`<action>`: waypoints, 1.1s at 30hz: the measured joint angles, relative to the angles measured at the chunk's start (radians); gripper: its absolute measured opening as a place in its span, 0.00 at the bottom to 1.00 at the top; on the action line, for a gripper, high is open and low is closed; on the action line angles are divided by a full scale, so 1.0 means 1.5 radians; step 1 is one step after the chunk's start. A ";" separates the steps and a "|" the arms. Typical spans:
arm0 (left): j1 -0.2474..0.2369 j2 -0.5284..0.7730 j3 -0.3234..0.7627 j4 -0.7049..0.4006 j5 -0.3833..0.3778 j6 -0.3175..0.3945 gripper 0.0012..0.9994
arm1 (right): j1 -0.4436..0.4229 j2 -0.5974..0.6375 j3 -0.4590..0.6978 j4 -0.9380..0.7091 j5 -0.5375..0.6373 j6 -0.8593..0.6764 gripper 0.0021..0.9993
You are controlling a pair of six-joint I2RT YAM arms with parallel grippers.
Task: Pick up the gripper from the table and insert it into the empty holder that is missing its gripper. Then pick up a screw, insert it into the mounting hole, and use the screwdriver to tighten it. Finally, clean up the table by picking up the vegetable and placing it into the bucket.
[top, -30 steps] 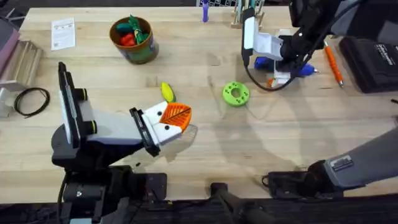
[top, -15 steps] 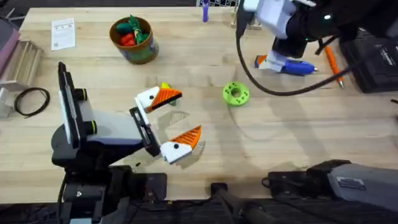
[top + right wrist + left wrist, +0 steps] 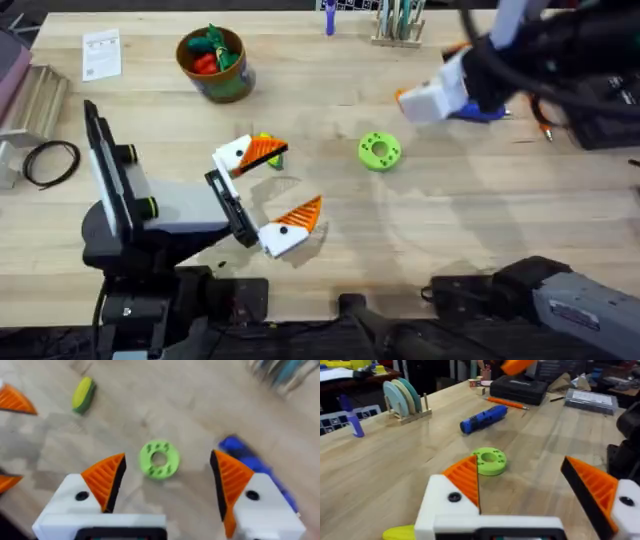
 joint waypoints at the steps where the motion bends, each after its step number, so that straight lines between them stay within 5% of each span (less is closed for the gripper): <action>1: 0.000 0.000 0.000 0.001 -0.006 0.002 0.99 | 0.000 -0.007 0.000 -0.032 -0.002 0.026 0.98; 12: 0.000 0.000 0.000 0.007 -0.045 -0.037 0.99 | -0.040 -0.042 -0.008 -0.151 -0.009 0.155 0.98; 23: 0.000 0.000 0.000 0.012 -0.085 -0.066 0.99 | -0.154 -0.306 -0.127 -0.146 -0.011 0.199 0.98; 33: 0.000 0.010 0.067 -0.039 -0.180 -0.069 0.99 | -0.177 -0.365 -0.142 -0.145 -0.011 0.209 0.98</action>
